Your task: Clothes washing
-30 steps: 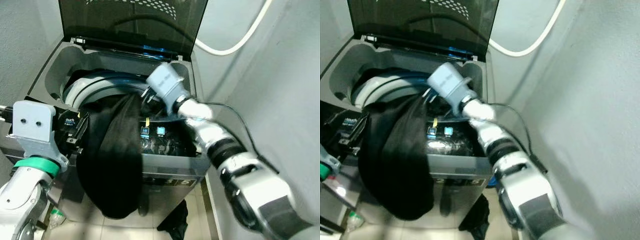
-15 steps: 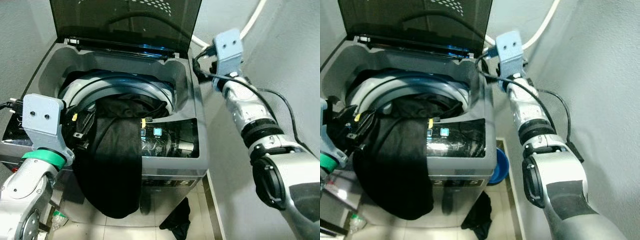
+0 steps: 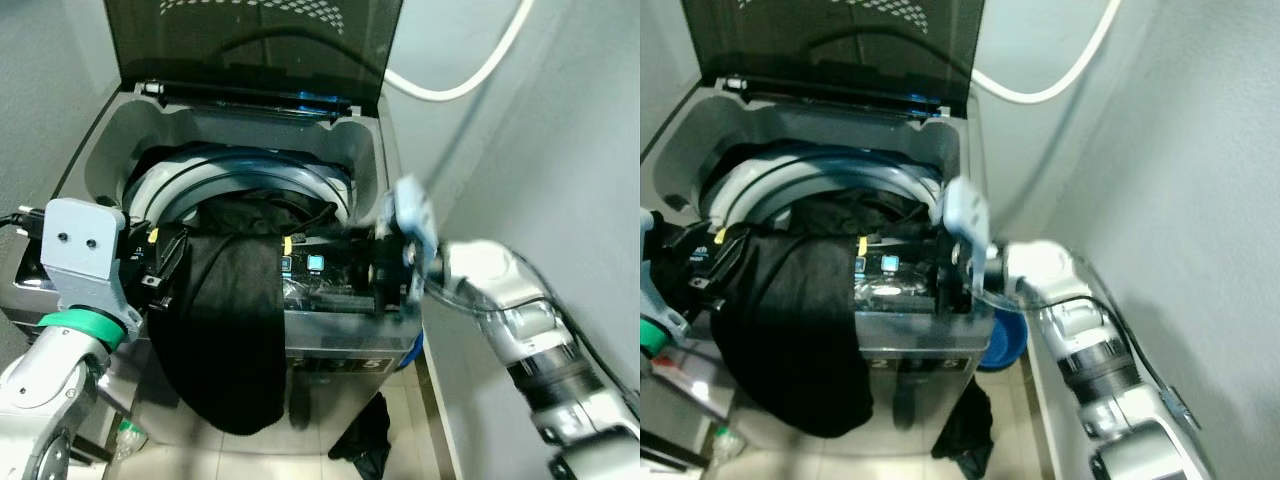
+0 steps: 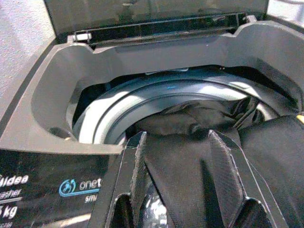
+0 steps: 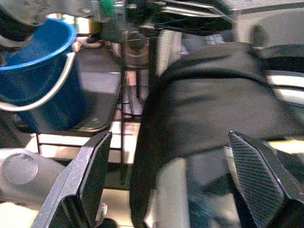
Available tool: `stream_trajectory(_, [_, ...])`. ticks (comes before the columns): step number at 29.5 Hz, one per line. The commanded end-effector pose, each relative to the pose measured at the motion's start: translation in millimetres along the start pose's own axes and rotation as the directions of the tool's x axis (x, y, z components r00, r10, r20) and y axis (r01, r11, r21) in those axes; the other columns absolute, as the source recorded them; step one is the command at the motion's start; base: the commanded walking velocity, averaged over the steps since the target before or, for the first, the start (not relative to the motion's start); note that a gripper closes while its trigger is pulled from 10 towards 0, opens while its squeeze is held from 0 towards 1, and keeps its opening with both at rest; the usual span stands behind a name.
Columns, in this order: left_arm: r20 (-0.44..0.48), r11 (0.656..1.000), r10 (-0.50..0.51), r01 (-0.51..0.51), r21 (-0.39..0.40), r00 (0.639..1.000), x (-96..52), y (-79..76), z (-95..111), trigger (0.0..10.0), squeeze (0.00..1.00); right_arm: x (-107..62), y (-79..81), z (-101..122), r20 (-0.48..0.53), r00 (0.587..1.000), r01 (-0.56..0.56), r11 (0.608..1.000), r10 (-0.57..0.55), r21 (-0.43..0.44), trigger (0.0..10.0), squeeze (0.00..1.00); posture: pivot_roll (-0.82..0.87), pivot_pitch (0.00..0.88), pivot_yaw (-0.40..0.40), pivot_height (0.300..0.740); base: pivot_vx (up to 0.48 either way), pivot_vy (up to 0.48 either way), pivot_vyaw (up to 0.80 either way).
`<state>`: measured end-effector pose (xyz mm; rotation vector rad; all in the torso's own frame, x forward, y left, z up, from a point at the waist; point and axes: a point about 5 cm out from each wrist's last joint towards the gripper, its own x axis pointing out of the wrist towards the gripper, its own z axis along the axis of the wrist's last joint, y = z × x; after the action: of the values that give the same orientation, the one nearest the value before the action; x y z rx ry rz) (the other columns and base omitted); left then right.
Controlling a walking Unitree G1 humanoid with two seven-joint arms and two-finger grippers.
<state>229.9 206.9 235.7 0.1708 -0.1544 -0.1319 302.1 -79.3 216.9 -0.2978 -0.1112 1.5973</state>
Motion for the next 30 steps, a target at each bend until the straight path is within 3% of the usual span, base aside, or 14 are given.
stream_trajectory(1, [-0.009,1.0,0.017,-0.017,0.005,1.0,-3.5,2.3,-1,10.0,0.0,4.0,5.2,-1,-0.004,0.999,-0.033,0.999,0.033,-0.012,10.0,0.0,0.12,0.065,-0.037,0.74,0.0,0.0,0.0])
stream_trajectory(2, [-0.008,1.0,0.025,-0.025,0.004,1.0,-3.2,2.8,0,10.0,0.0,14.4,5.2,-7,-0.012,0.999,-0.036,0.999,0.035,-0.03,10.0,0.0,0.13,0.068,-0.048,0.74,0.0,0.0,0.0])
stream_trajectory(3, [-0.008,1.0,0.025,-0.025,0.004,1.0,-3.2,2.8,0,10.0,0.0,14.4,5.2,-7,-0.012,0.999,-0.036,0.999,0.035,-0.03,10.0,0.0,0.13,0.068,-0.048,0.74,0.0,0.0,0.0])
stream_trajectory(6, [-0.003,1.0,0.025,-0.025,-0.001,1.0,-2.6,0.2,0,10.0,0.0,43.2,6.1,-13,-0.01,0.998,-0.068,0.995,0.068,-0.07,10.0,0.0,0.13,0.07,-0.053,0.74,0.0,0.0,0.0])
stream_trajectory(8, [-0.003,1.0,0.025,-0.025,-0.001,1.0,-2.6,0.2,0,10.0,0.0,43.2,6.1,-13,-0.01,0.998,-0.068,0.995,0.068,-0.07,10.0,0.0,0.13,0.07,-0.053,0.74,0.0,0.0,0.0])
stream_trajectory(9, [-0.003,1.0,0.026,-0.027,-0.002,1.0,-3.2,-0.3,0,10.0,0.0,55.1,-0.3,-14,-0.006,1.0,0.01,0.992,-0.011,-0.124,10.0,0.0,0.13,0.073,-0.061,0.74,0.0,0.0,0.0])
stream_trajectory(10, [-0.003,1.0,0.026,-0.027,-0.002,1.0,-3.2,-0.3,0,10.0,0.0,55.1,-0.3,-14,-0.006,1.0,0.01,0.992,-0.011,-0.124,10.0,0.0,0.13,0.073,-0.061,0.74,0.0,0.0,0.0])
stream_trajectory(11, [-0.002,1.0,0.031,-0.031,-0.003,1.0,-3.8,-0.2,0,10.0,0.0,67.4,-7.8,-14,0.009,0.994,0.108,0.981,-0.108,-0.16,10.0,0.0,0.13,0.077,-0.069,0.74,0.0,0.0,0.0])
stream_trajectory(16, [-0.002,0.999,0.044,-0.044,-0.004,0.999,-5.3,0.3,0,10.0,0.0,89.3,-8.9,-8,0.023,0.971,0.238,0.947,-0.239,-0.217,10.0,0.0,0.13,0.079,-0.078,0.74,0.0,0.0,0.0])
stream_trajectory(20, [-0.002,0.999,0.046,-0.046,-0.005,0.999,-5.5,0.4,0,10.0,0.0,93.6,-5.5,-6,0.009,0.967,0.249,0.94,-0.254,-0.234,10.0,0.0,0.13,0.079,-0.078,0.74,0.0,0.0,0.0])
stream_trajectory(23, [-0.002,0.999,0.048,-0.048,-0.007,0.999,-5.7,0.2,0,10.0,0.0,103.6,-11.3,-4,-0.01,0.952,0.29,0.913,-0.306,-0.288,10.0,0.0,0.13,0.079,-0.078,0.74,0.0,0.0,0.0])
stream_trajectory(27, [0.0,0.999,0.052,-0.052,-0.008,0.999,-5.5,0.6,0,10.0,0.0,113.6,-27.7,1,-0.017,0.917,0.368,0.862,-0.398,-0.349,10.0,0.0,0.13,0.079,-0.078,0.74,0.0,0.0,0.0])
stream_trajectory(29, [0.001,0.999,0.054,-0.054,-0.008,0.999,-4.8,0.9,0,10.0,0.0,112.1,-45.4,5,-0.02,0.87,0.453,0.812,-0.493,-0.368,10.0,0.0,0.13,0.082,-0.08,0.74,0.0,0.0,0.0])
stream_trajectory(30, [0.001,0.999,0.054,-0.054,-0.008,0.999,-4.8,0.9,0,10.0,0.0,112.1,-45.4,5,-0.02,0.87,0.453,0.812,-0.493,-0.368,10.0,0.0,0.13,0.082,-0.08,0.74,0.0,0.0,0.0])
